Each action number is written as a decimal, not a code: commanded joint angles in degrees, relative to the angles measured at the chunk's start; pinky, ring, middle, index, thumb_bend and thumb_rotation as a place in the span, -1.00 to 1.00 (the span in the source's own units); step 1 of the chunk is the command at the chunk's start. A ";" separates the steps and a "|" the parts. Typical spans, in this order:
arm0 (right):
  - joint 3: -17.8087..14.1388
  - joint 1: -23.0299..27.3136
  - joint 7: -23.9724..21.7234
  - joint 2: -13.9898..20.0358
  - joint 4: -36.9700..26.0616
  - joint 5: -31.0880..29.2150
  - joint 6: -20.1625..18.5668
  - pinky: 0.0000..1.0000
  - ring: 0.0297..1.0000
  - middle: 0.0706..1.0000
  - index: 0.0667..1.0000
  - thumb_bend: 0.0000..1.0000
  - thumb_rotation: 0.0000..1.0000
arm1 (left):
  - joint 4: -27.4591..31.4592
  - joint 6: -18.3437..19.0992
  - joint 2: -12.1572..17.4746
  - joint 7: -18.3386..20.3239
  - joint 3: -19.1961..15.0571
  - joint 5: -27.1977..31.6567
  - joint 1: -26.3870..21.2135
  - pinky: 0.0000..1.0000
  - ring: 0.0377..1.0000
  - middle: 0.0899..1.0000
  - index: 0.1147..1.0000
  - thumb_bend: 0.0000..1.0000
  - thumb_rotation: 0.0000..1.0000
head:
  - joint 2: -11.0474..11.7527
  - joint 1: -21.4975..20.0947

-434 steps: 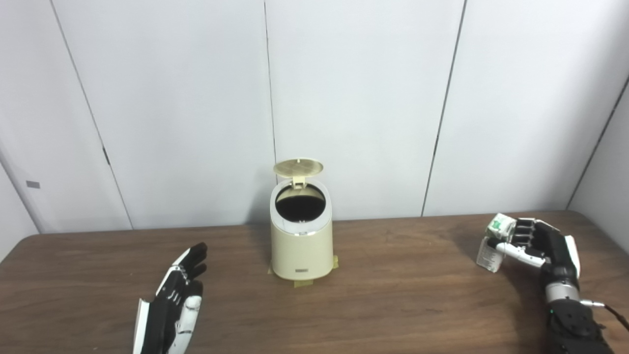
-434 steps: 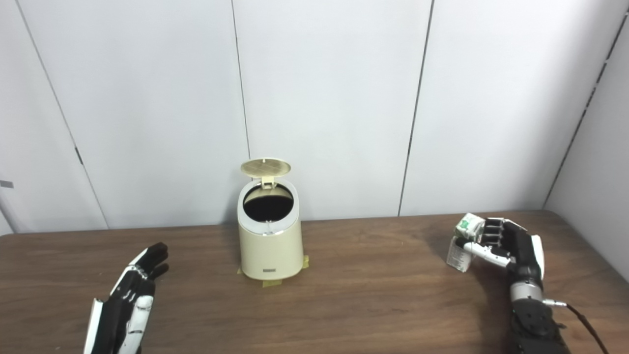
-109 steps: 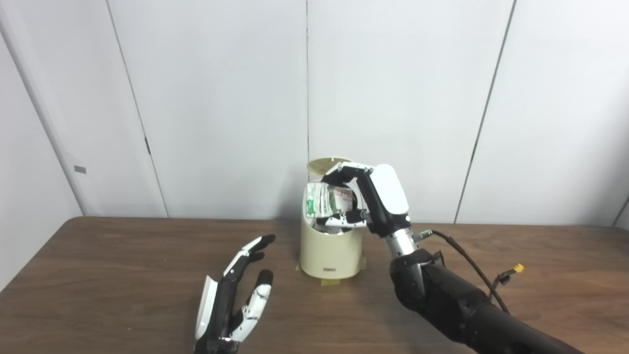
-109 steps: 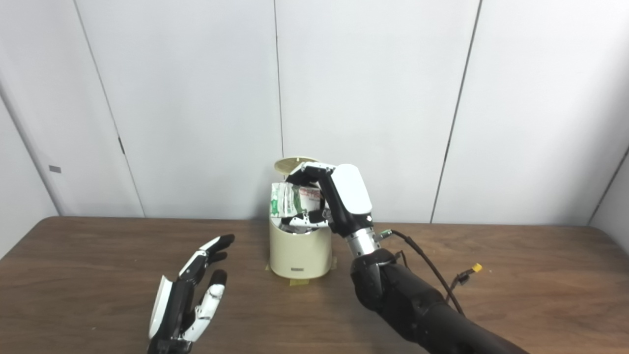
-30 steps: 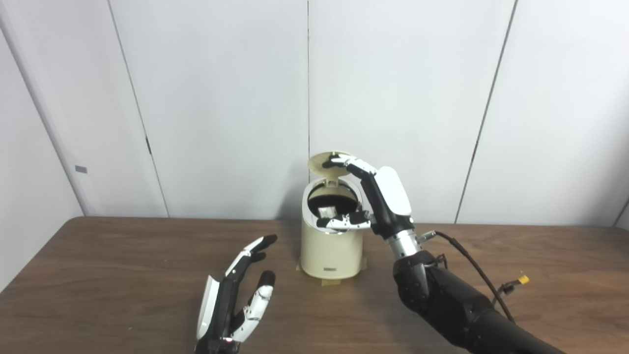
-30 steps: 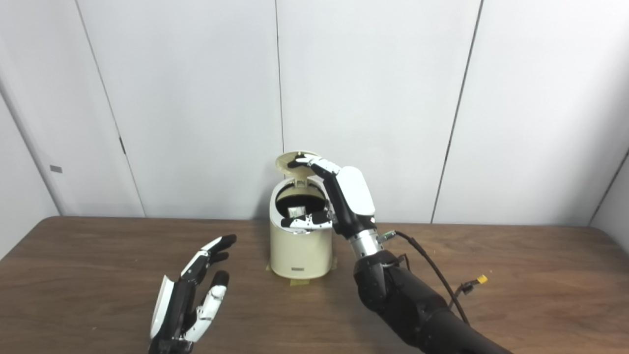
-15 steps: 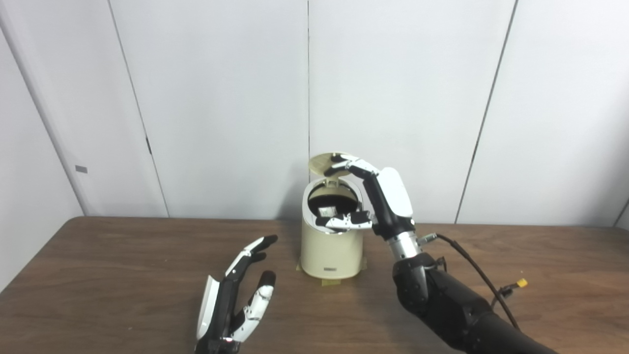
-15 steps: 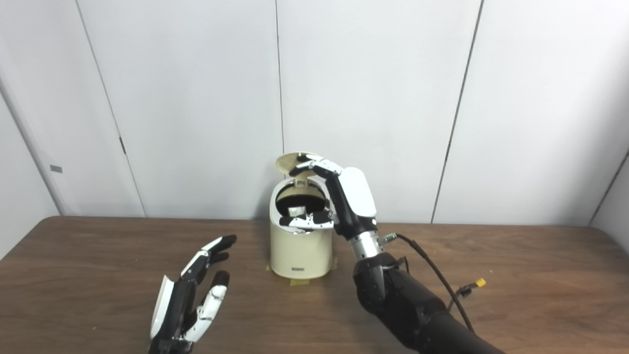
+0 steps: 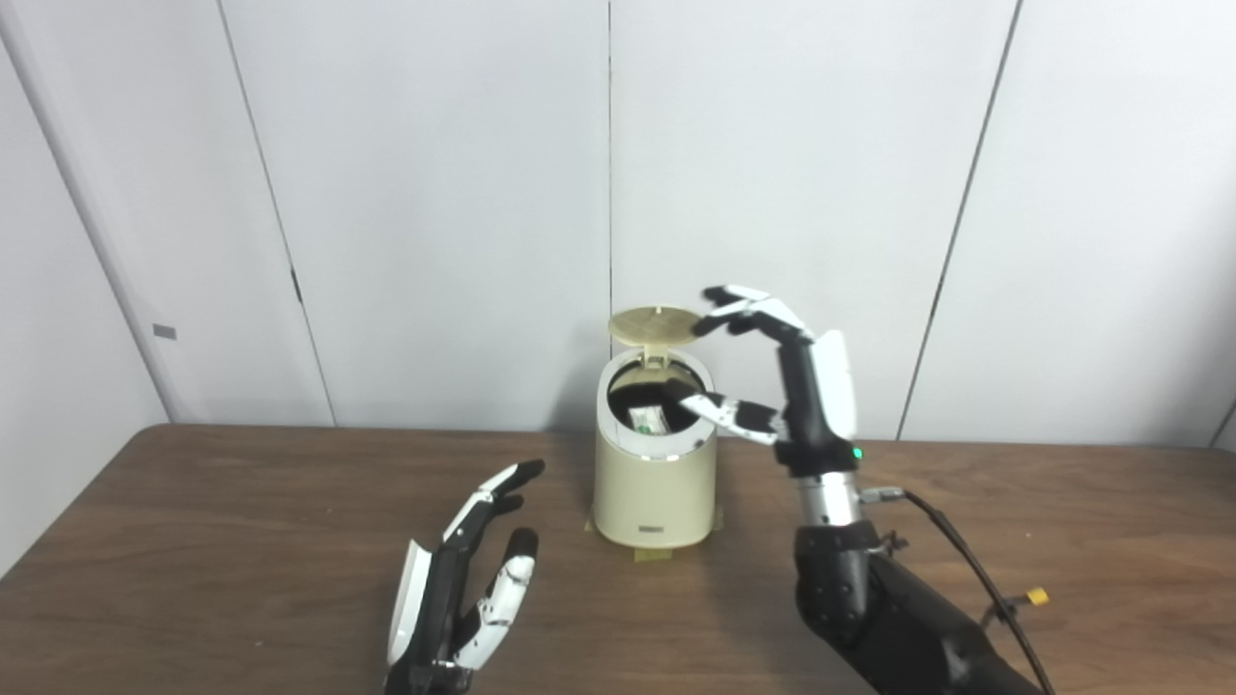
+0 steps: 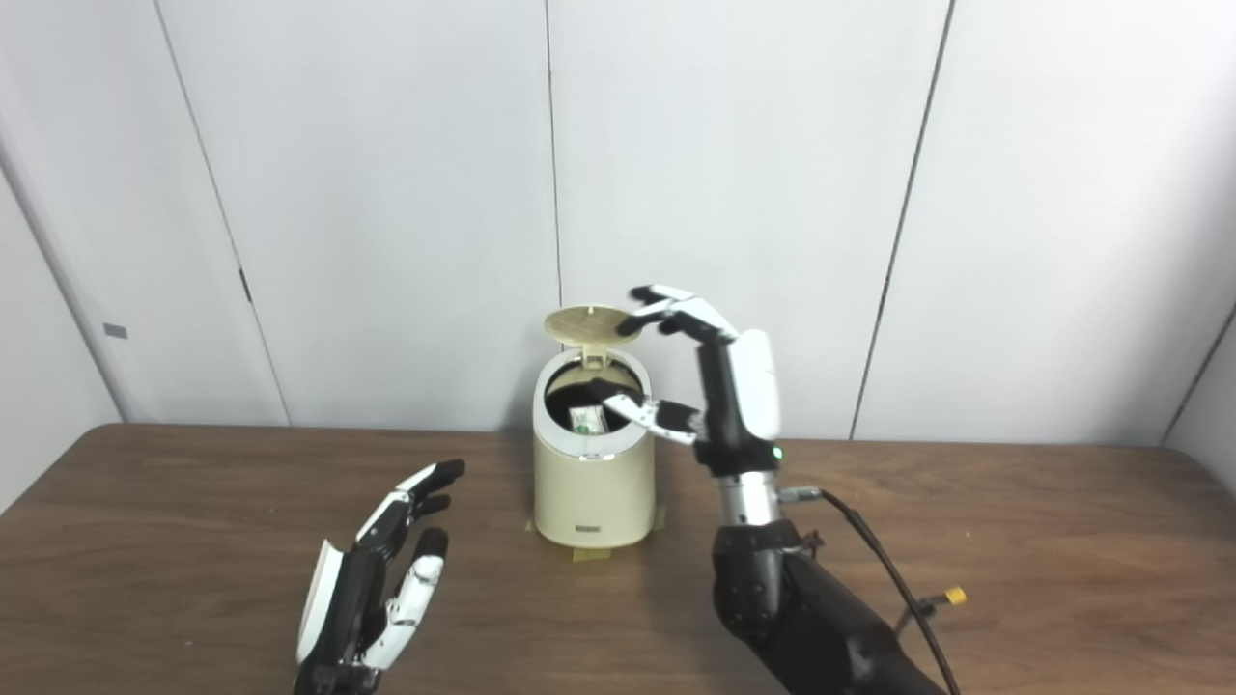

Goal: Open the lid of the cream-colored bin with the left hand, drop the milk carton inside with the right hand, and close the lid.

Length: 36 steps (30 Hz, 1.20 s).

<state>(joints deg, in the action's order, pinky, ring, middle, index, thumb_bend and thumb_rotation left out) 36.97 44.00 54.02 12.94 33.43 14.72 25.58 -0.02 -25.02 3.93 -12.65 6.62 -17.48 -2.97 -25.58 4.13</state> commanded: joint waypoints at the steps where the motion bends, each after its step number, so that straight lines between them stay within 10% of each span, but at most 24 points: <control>1: -2.12 0.92 0.00 0.76 -3.15 -0.13 1.35 0.29 0.48 0.47 -0.08 -0.01 -0.67 | -5.76 -1.69 0.13 0.20 0.73 -0.65 5.08 0.63 0.72 0.66 0.60 -0.31 0.52 | -0.05 -0.31; 8: -5.04 -5.36 -1.81 1.34 -7.11 -1.12 1.35 0.16 0.30 0.29 -0.08 -0.02 -0.69 | -6.83 -1.88 1.08 -1.38 1.97 0.18 4.08 0.61 0.70 0.65 0.60 -0.35 0.52 | -0.19 -0.43; 24: -13.40 -24.62 -22.49 3.02 -20.87 -8.44 1.34 0.35 0.45 0.46 -0.07 -0.02 -0.67 | -6.83 -1.87 2.10 -3.51 2.81 1.51 3.74 0.61 0.69 0.67 0.62 -0.35 0.59 | -0.97 -1.07; 25: -14.12 -25.60 -24.34 3.02 -21.72 -8.68 1.34 0.35 0.46 0.50 0.28 -0.07 -0.30 | -6.83 -1.88 2.13 -3.56 2.85 1.58 3.72 0.60 0.69 0.67 0.62 -0.35 0.57 | -0.92 -1.11; 28: -16.94 -28.12 -29.38 2.24 -24.00 -9.61 1.32 0.39 0.50 0.54 0.50 -0.08 -0.03 | -6.71 -1.88 2.27 -3.50 2.89 1.82 3.69 0.59 0.68 0.66 0.61 -0.34 0.56 | -0.99 -1.24; 36: -23.27 -31.47 -35.18 -2.43 -26.14 -7.95 1.27 0.39 0.52 0.52 0.50 -0.45 -0.13 | -6.21 -1.83 2.84 -2.52 2.63 3.21 3.97 0.60 0.69 0.67 0.62 -0.32 0.56 | -1.04 -1.65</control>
<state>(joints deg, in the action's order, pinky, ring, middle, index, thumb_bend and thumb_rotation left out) 14.60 11.63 19.63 11.55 8.78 6.00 25.43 -1.52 -25.11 5.63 -15.19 9.00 -12.75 -3.83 -26.54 2.46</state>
